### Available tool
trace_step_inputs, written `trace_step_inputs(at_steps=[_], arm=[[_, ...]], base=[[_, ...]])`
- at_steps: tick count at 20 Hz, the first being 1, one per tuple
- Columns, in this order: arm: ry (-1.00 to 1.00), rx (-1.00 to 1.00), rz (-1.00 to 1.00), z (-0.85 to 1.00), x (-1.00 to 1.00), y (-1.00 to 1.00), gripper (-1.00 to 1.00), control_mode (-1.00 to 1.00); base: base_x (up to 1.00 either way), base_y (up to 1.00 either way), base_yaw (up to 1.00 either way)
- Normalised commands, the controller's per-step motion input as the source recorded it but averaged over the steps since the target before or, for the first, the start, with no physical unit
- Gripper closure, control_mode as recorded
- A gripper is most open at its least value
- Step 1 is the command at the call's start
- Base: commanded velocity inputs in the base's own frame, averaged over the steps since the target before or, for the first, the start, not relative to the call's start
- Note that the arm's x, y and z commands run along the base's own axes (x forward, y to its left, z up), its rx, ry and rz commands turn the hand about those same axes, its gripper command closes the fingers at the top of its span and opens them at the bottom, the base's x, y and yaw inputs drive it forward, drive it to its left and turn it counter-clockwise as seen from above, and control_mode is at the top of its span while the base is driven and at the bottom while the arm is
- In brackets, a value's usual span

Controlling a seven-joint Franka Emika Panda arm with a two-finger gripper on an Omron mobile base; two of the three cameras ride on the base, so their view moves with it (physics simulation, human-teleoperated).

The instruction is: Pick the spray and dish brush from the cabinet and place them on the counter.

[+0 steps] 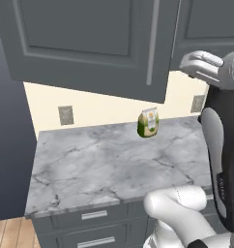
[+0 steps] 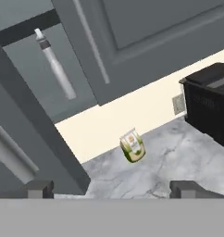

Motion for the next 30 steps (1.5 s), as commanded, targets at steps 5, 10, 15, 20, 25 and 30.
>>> trace_step_inputs(at_steps=[5, 10, 15, 20, 25, 30], arm=[[0.09, 0.36, 0.0, -0.01, 0.04, -0.37, -1.0, -1.0], [0.26, 0.26, 0.02, -0.07, 0.34, -0.24, -1.0, -1.0], [0.19, 0.19, 0.07, -0.11, 0.32, -0.02, -1.0, -1.0], [0.08, 0.3, 0.07, -0.06, 0.36, -0.11, -1.0, -1.0], [0.0, 0.27, 0.01, -0.11, 0.29, -0.09, -1.0, -1.0], [0.01, 0.05, 0.02, -0.05, 0.36, 0.17, -1.0, -1.0]], base=[[0.0, 0.0, 0.0], [0.0, 0.0, 0.0], [0.0, 0.0, 0.0], [0.0, 0.0, 0.0], [0.0, 0.0, 0.0], [0.0, 0.0, 0.0]])
